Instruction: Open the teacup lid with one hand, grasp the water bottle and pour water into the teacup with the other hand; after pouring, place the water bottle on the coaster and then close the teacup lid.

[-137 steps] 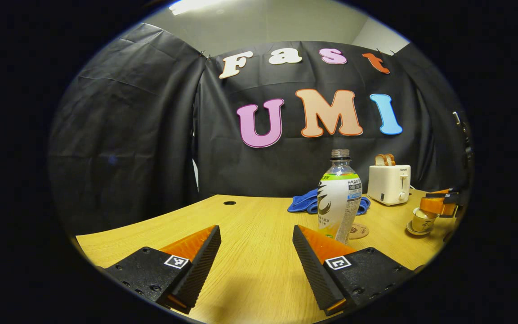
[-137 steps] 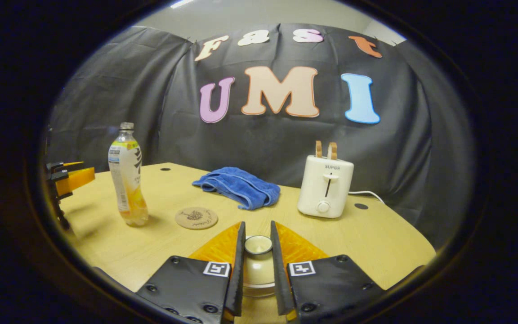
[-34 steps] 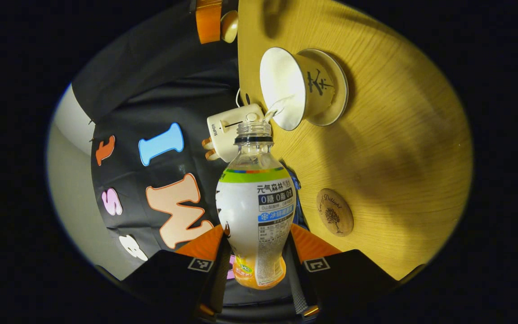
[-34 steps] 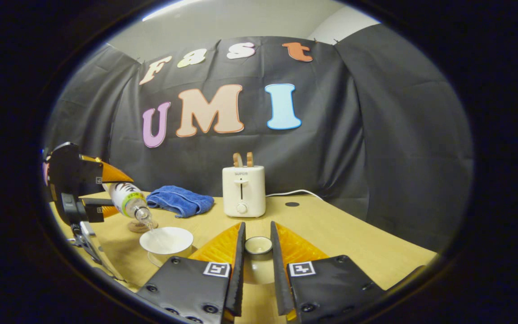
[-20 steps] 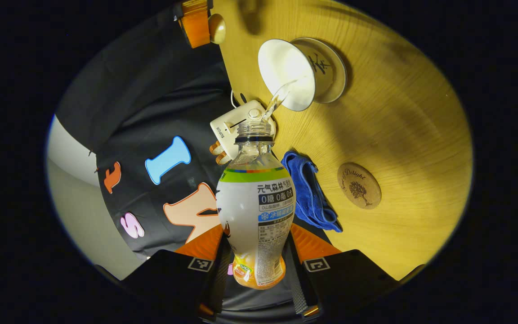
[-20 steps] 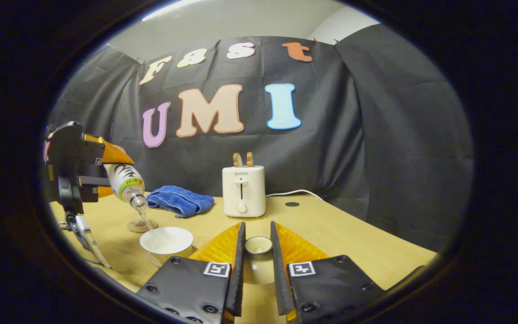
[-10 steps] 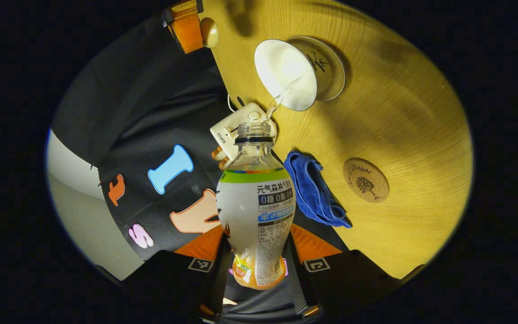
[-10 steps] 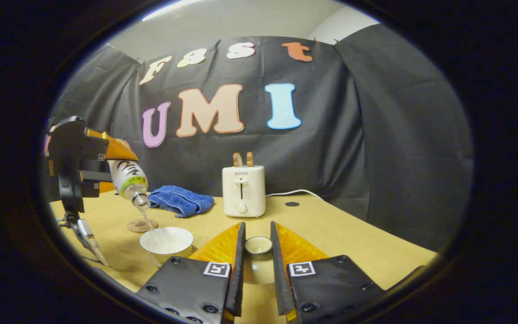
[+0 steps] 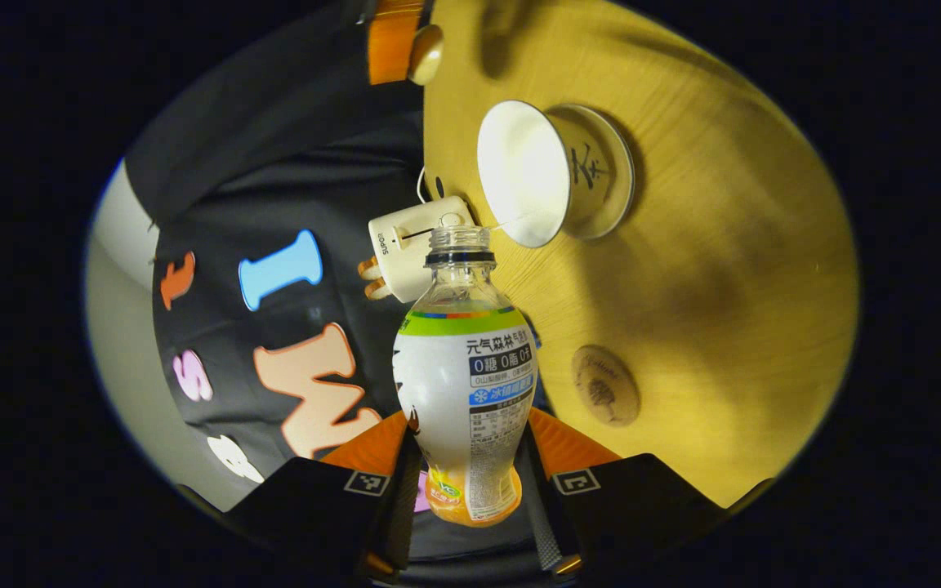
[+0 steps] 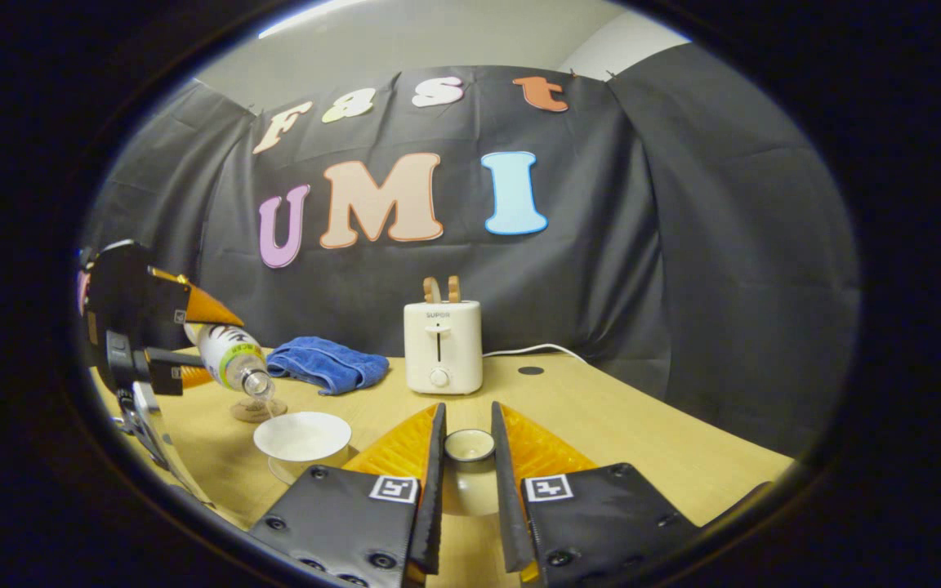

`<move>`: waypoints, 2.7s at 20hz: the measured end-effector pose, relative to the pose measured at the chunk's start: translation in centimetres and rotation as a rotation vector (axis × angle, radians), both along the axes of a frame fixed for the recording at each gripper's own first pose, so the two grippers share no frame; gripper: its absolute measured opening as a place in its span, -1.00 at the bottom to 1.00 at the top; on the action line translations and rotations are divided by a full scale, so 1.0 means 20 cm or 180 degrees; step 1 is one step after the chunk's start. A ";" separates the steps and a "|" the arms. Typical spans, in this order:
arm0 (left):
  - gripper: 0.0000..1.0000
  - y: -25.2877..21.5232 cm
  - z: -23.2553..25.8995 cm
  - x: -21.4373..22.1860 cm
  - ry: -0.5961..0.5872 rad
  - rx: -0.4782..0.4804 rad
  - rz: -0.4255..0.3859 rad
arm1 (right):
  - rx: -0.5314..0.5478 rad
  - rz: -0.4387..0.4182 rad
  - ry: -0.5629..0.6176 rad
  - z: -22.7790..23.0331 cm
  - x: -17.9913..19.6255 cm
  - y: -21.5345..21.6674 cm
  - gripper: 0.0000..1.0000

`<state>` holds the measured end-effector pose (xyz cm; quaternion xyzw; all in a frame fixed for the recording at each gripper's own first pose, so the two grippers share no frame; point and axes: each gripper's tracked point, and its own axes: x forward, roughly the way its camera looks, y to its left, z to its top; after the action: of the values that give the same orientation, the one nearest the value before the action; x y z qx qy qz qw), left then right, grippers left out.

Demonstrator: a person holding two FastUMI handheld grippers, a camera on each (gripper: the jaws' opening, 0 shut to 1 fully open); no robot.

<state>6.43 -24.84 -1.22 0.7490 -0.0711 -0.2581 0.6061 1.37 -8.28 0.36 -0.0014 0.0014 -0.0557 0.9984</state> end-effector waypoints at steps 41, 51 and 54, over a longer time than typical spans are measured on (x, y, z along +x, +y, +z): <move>0.36 0.03 0.04 0.26 0.2112 -0.4900 0.0461 | -0.0007 -0.0126 -0.0023 0.01 0.00 -0.03 -0.36; 0.92 0.10 0.04 0.20 0.2148 -0.5011 0.0502 | -0.0006 -0.0057 -0.0014 0.01 0.00 -0.01 -0.36; 0.93 0.13 0.05 0.15 0.2129 -0.5044 0.0461 | -0.0004 0.0007 -0.0013 0.01 0.01 0.02 -0.34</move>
<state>9.33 -22.19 -0.24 -0.0073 0.0000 -0.3001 0.9539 1.49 -7.97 0.50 -0.0018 -0.0007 -0.0547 0.9985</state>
